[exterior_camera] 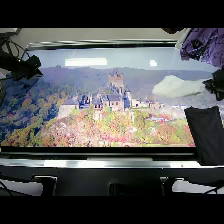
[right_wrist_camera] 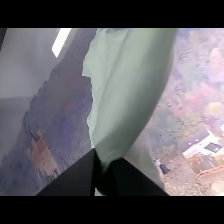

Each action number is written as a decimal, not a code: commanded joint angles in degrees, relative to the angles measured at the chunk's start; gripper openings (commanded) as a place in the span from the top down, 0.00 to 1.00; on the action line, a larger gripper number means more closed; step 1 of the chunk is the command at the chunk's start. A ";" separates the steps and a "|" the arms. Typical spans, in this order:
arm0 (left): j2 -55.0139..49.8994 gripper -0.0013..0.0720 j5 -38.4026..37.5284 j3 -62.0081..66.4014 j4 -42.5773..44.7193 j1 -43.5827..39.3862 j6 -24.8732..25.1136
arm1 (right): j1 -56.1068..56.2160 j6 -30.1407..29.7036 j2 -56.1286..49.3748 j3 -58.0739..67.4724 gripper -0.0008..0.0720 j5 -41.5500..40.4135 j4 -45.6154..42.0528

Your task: Fold the clothes and pants, and hang the long-sleeved shirts on hangers.

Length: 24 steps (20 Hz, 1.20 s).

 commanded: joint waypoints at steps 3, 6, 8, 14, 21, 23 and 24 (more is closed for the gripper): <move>0.00 0.96 0.00 -0.02 -0.04 -0.02 0.00 | -3.50 12.90 6.73 0.11 0.95 -2.29 -17.40; 0.00 0.96 0.00 -0.02 -0.02 -0.02 0.02 | -3.50 17.70 9.90 0.11 0.95 -5.77 -23.30; 0.00 0.96 -0.02 -0.02 -0.02 -0.02 0.02 | -3.50 19.74 12.00 0.11 0.95 -7.56 -26.99; -0.11 0.96 -1.68 -0.55 -0.04 -0.02 0.83 | -3.50 22.43 16.65 0.11 0.95 -13.51 -38.05; -0.11 0.96 -3.67 -1.33 -0.02 0.00 1.97 | -3.50 18.93 17.11 -1.20 0.95 -22.93 -44.19; -0.11 0.96 -3.98 -1.33 0.00 0.00 1.97 | -3.50 18.53 17.42 -3.52 0.95 -23.89 -45.86; -0.11 0.96 -4.04 -1.33 0.00 0.00 1.97 | -3.52 18.34 17.84 -5.33 0.95 -23.78 -46.03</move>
